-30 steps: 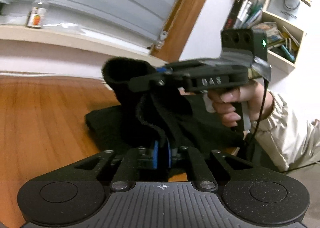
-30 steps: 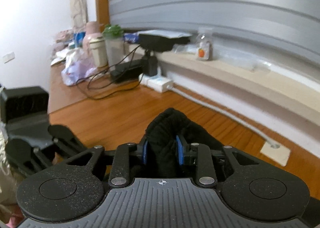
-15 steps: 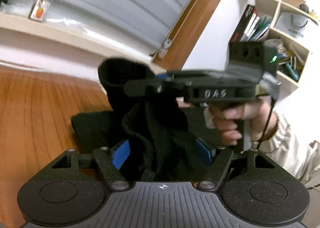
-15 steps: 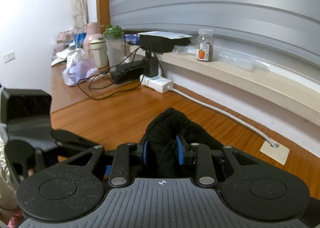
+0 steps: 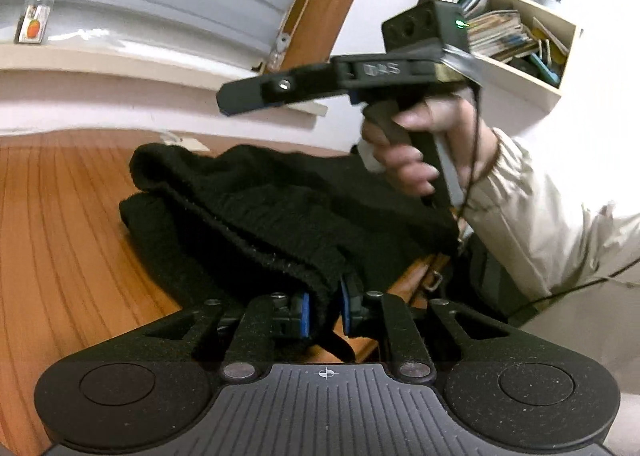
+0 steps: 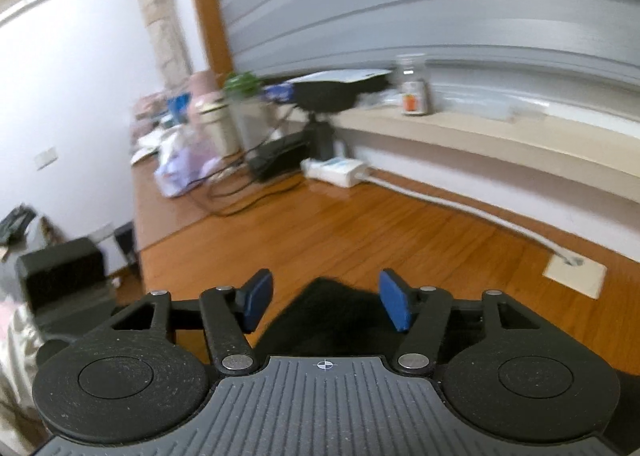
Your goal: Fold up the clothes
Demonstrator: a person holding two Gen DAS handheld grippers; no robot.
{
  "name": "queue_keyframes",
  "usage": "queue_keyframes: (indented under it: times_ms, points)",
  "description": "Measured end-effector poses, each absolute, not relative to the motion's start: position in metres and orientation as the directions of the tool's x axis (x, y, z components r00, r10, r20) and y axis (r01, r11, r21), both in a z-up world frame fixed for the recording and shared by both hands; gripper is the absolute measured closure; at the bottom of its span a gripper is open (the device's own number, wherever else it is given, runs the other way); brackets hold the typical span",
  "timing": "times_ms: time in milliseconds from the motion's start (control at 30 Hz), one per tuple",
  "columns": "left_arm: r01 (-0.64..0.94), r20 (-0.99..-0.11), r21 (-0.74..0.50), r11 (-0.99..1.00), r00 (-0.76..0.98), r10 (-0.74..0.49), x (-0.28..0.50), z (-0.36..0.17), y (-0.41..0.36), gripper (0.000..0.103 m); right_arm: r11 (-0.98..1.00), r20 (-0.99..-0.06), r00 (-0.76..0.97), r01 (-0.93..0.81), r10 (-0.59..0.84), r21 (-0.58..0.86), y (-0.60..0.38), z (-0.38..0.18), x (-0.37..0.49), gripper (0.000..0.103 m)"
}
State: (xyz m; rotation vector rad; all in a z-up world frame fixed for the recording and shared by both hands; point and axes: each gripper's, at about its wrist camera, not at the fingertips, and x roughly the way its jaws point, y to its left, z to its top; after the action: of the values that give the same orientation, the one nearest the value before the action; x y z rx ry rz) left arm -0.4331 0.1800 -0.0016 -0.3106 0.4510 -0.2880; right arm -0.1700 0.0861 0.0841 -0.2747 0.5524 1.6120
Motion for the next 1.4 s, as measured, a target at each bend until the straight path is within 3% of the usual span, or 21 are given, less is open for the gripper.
queue_keyframes:
  times_ms: [167,200,233,267,300,500,533,567,600,633,833,1100,1400]
  points:
    - [0.221,-0.385,-0.356,0.908,0.851,-0.358,-0.44,-0.003,0.183,0.082,0.012,-0.551,-0.061,-0.992,0.832,0.127,0.095,0.067,-0.163,0.044]
    - [0.217,-0.38,-0.356,0.909,0.855,-0.353,-0.441,-0.002,0.184,0.069,0.013,-0.56,-0.053,-0.993,0.827,0.114,0.094,0.064,-0.163,0.044]
    - [0.207,-0.372,-0.358,0.91,0.863,-0.343,-0.441,0.0,0.186,0.041,0.012,-0.561,-0.046,-0.995,0.827,0.1,0.092,0.061,-0.163,0.044]
    - [0.197,-0.365,-0.359,0.912,0.87,-0.331,-0.441,0.003,0.188,0.029,0.009,-0.558,-0.043,-0.996,0.829,0.09,0.089,0.062,-0.164,0.044]
    - [0.182,-0.358,-0.358,0.916,0.879,-0.315,-0.439,0.006,0.19,0.026,0.005,-0.555,-0.041,-0.997,0.831,0.082,0.086,0.062,-0.164,0.044]
    - [0.099,-0.353,-0.452,0.887,0.893,-0.279,-0.418,0.009,0.21,0.032,0.009,-0.575,0.016,-1.0,0.818,-0.015,0.063,0.064,-0.161,0.047]
    - [0.087,-0.365,-0.462,0.882,0.888,-0.279,-0.415,0.007,0.212,0.045,0.012,-0.58,0.015,-1.0,0.814,-0.01,0.059,0.062,-0.157,0.05]
    - [0.077,-0.38,-0.468,0.881,0.882,-0.278,-0.412,0.004,0.212,0.056,0.015,-0.585,0.015,-1.0,0.811,-0.005,0.055,0.06,-0.154,0.063]
    - [0.066,-0.396,-0.469,0.881,0.876,-0.276,-0.41,0.002,0.212,0.07,0.017,-0.591,0.014,-1.0,0.807,0.0,0.051,0.058,-0.151,0.069]
    - [0.055,-0.414,-0.455,0.889,0.87,-0.266,-0.409,0.001,0.21,0.076,0.02,-0.596,0.013,-1.0,0.803,0.005,0.047,0.056,-0.148,0.069]
    - [0.013,-0.457,-0.39,0.921,0.865,-0.206,-0.415,0.008,0.199,0.08,-0.066,-0.62,-0.08,-0.997,0.781,0.047,0.037,0.045,-0.155,0.072]
    - [-0.047,-0.51,-0.293,0.955,0.853,-0.114,-0.408,0.01,0.181,0.08,-0.101,-0.657,-0.054,-0.994,0.752,-0.034,0.056,0.029,-0.181,0.072]
    - [-0.107,-0.545,-0.231,0.967,0.838,-0.038,-0.377,0.012,0.211,0.08,-0.066,-0.659,0.036,-0.989,0.751,-0.13,0.084,0.019,-0.182,0.073]
